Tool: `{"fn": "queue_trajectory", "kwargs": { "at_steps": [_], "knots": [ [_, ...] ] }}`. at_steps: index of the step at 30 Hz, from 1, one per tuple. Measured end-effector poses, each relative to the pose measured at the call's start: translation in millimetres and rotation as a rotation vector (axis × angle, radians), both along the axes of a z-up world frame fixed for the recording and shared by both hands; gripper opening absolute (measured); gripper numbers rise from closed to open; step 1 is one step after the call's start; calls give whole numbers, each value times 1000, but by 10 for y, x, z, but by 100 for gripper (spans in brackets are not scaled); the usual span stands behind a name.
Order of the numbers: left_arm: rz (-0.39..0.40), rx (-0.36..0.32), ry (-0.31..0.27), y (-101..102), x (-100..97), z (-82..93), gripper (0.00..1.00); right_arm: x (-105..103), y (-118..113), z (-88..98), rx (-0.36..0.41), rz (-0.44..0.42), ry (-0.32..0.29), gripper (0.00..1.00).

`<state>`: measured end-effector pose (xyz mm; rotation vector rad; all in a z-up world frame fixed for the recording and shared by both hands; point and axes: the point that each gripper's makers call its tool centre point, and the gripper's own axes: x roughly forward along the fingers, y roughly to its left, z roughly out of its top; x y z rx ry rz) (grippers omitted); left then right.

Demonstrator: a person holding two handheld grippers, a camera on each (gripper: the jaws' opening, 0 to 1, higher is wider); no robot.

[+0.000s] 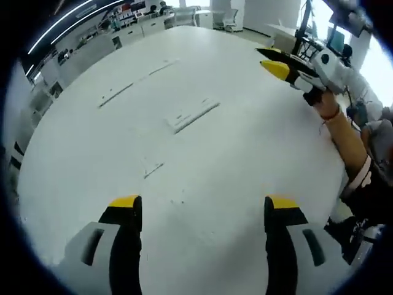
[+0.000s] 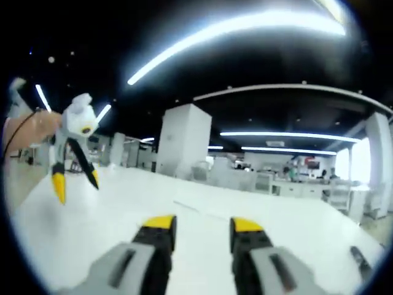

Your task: Locate the socket holder cover, grip the socket holder cover, clip it into the socket holder slot.

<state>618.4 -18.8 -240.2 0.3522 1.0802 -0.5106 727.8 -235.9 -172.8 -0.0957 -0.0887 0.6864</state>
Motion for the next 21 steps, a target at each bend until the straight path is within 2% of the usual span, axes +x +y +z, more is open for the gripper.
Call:
{"fn": "queue_trajectory", "kwargs": {
  "at_steps": [3, 7, 14, 19, 20, 21],
  "knots": [
    [41, 66, 64, 81, -64, -153, 79, -18, 16, -13, -11, 2, 1, 36],
    [79, 97, 83, 137, -48, -282, 75, -1, 25, -46, -20, 1, 11, 36],
    [127, 142, 132, 238, -53, -396, 70, -81, 87, -19, -21, 15, 4, 36],
    [156, 139, 160, 232, -76, -416, 67, -78, 73, -9, -15, 16, 3, 36],
    [172, 129, 171, 234, -64, -421, 67, -80, 76, -8, -15, 16, 2, 36],
    [225, 118, 194, 251, -89, -432, 67, -76, 76, -11, -18, 16, 1, 36]
  ]
}}
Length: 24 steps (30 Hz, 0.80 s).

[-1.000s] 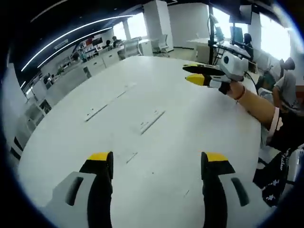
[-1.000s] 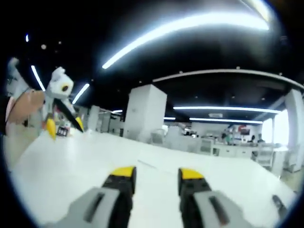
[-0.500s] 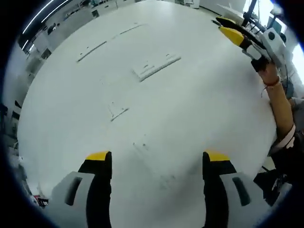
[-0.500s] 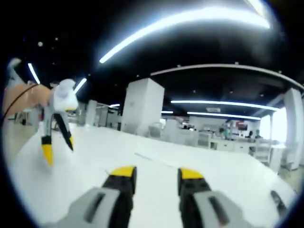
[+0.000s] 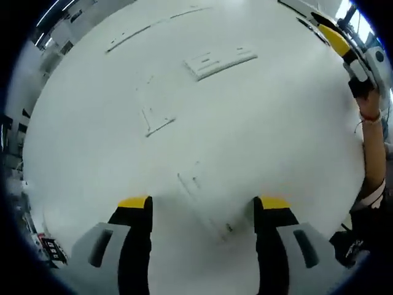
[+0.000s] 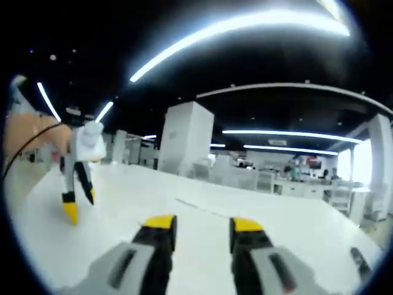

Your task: Locate the socket holder cover, grip the socket holder cover, clip it into the socket holder slot.

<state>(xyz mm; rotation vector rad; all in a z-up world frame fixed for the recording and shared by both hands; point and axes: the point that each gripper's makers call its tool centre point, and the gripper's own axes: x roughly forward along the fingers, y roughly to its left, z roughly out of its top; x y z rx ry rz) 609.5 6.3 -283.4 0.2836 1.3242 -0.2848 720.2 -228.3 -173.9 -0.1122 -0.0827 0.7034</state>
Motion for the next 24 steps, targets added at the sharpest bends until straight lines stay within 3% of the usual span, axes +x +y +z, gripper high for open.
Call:
{"fn": "queue_trajectory", "kwargs": {
  "at_steps": [4, 13, 17, 24],
  "knots": [
    [98, 1, 24, 60, -27, -19, 71, 15, -10, -12, -9, 1, 0, 36],
    [184, -1, 55, 43, -84, -29, 69, 30, -29, -9, -19, 8, -4, 36],
    [203, 3, 71, -1, -57, -23, 63, 9, -27, -13, -21, 9, -5, 36],
    [159, 2, 65, -44, -35, -13, 57, 32, -15, -23, -27, 21, -5, 36]
  ]
}}
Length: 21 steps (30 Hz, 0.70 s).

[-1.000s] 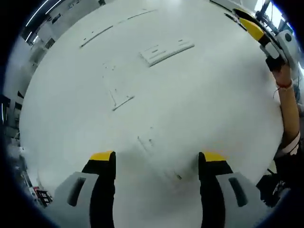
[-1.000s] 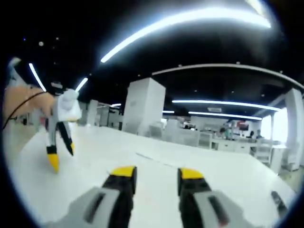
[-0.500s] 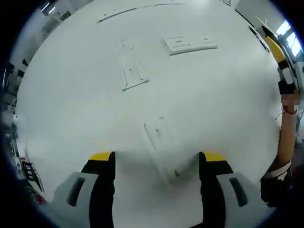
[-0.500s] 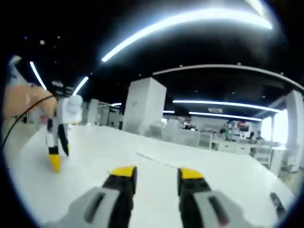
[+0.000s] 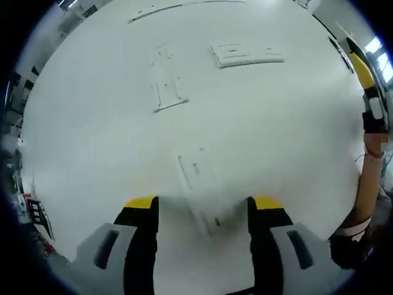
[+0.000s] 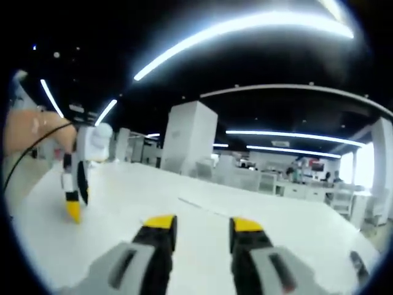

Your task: Locate the socket holder cover, grip the socket holder cover, clip it into the socket holder slot.

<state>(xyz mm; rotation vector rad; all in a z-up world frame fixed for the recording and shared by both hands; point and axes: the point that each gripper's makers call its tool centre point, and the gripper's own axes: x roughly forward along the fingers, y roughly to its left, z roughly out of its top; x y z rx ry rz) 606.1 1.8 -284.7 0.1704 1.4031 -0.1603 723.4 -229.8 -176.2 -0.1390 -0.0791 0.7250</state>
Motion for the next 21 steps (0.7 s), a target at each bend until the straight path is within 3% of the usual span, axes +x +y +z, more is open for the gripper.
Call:
{"fn": "queue_trajectory", "kwargs": {
  "at_steps": [8, 21],
  "knots": [
    [-111, -4, -28, -55, -75, 6, 42, -89, 37, -36, -18, 5, -1, 36],
    [-34, 4, -5, -35, -103, -2, 36, -119, 66, -43, -27, 11, -4, 35]
  ]
}}
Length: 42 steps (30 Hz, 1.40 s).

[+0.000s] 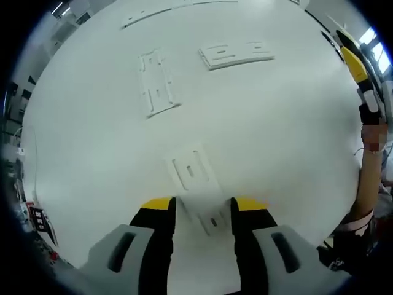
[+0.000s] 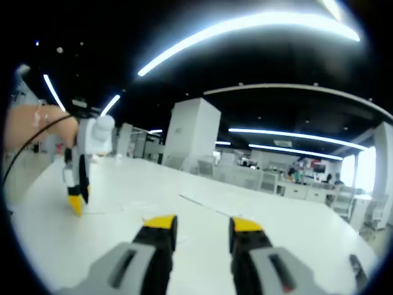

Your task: Locate the socket holder cover, grip the socket holder cover, clip it into the socket holder slot.

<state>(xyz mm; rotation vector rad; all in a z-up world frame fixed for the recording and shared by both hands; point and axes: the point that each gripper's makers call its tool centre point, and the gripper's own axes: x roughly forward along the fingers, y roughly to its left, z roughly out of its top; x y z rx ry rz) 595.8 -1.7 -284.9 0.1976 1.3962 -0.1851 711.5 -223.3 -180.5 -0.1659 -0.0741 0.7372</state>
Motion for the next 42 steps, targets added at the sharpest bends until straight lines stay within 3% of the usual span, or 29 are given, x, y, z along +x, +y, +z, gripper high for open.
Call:
{"fn": "queue_trajectory", "kwargs": {
  "at_steps": [8, 28, 42],
  "knots": [
    [-18, 3, 6, 22, -12, -1, 28, -9, -12, -15, -1, -1, 0, 35],
    [-82, -1, 11, 23, -23, -28, 26, -10, -17, -29, -2, -5, -1, 35],
    [-110, -12, -18, -74, -72, 198, 26, 2, -34, -26, -1, -12, 1, 35]
  ]
}}
